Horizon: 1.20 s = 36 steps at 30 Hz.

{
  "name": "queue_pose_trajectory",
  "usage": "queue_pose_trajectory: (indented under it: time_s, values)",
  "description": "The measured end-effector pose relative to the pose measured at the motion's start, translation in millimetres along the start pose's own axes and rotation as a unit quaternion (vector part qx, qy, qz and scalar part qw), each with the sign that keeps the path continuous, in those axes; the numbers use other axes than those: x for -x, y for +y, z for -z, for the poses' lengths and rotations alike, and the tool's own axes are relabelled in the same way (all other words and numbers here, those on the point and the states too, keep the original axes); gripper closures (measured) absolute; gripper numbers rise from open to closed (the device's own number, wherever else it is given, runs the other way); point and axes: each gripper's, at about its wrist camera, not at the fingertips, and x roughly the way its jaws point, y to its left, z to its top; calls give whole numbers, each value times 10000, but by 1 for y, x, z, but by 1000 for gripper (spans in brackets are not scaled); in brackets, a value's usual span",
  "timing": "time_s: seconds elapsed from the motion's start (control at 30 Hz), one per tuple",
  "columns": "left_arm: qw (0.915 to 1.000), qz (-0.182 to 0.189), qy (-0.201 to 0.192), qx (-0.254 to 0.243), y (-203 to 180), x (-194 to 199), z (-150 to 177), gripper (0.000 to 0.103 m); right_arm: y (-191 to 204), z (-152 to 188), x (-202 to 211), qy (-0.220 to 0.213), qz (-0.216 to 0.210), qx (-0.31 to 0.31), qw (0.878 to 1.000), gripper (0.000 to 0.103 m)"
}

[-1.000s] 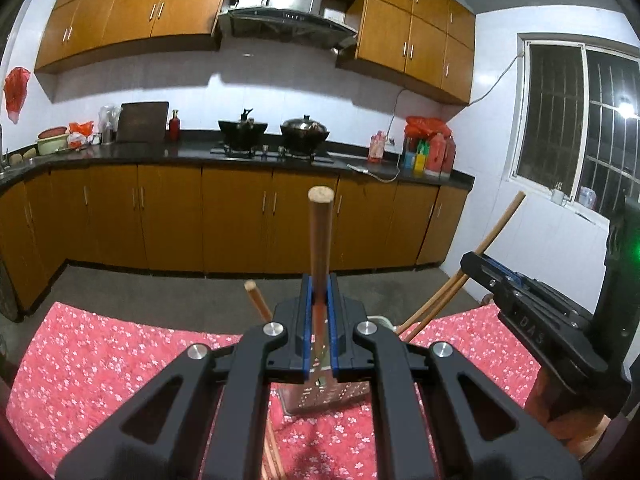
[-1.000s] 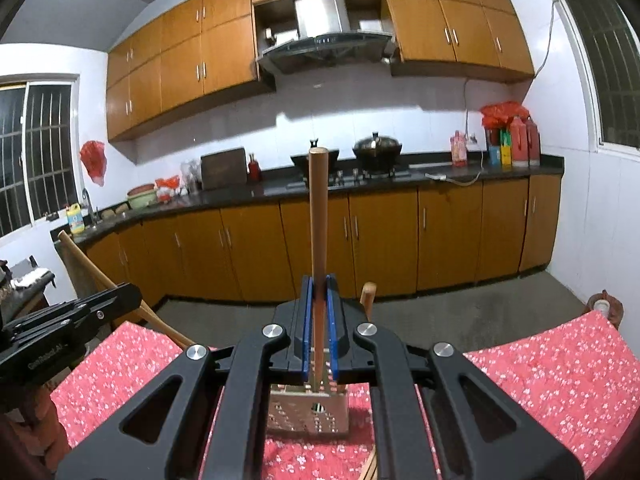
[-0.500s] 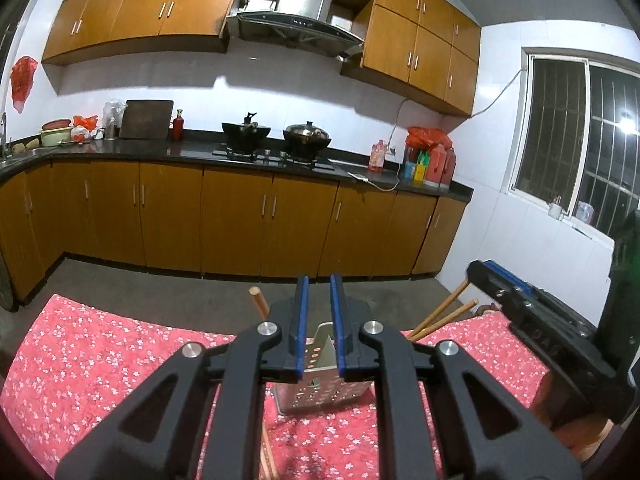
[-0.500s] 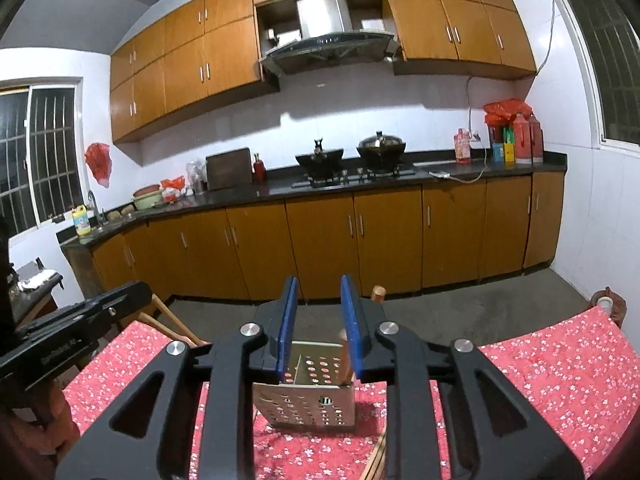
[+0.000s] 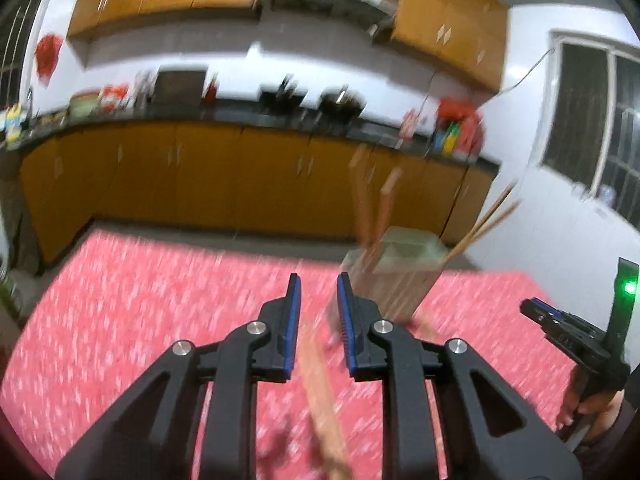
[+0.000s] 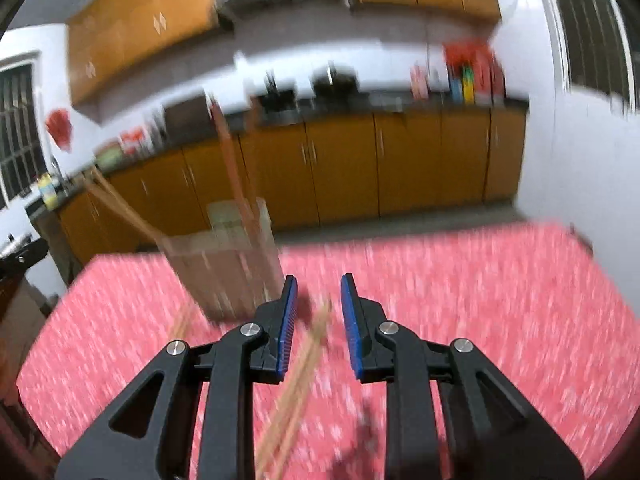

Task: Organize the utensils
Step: 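Grasp a third chopstick with the right tool while the left tool grasps one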

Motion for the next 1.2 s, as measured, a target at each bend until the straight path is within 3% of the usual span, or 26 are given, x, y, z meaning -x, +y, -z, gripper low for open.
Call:
queue_pose_trajectory:
  time_s: [0.17, 0.33, 0.47, 0.6, 0.67, 0.93, 1.2]
  values:
    - [9965, -312, 768, 123, 22, -31, 51, 83, 5, 49, -41, 959, -208, -130, 9951, 79]
    - [9926, -284, 1157, 254, 29, -46, 85, 83, 19, 76, -51, 1220, -289, -56, 9921, 79]
    - [9902, -222, 1355, 264, 26, -51, 101, 83, 25, 87, -60, 1380, -124, 113, 9903, 82]
    - [9887, -145, 1464, 282, 19, -56, 105, 83, 24, 91, -60, 1358, -58, 199, 9905, 86]
    - [9880, -102, 1517, 286, 15, -59, 107, 83, 23, 92, -60, 1345, -14, 245, 9906, 93]
    - [9854, 68, 1677, 271, 6, -63, 114, 83, -8, 86, -60, 1237, 460, -68, 9912, 96]
    - [9822, 209, 1861, 146, -4, -72, 122, 83, -19, 87, -56, 1201, 535, -124, 9912, 95]
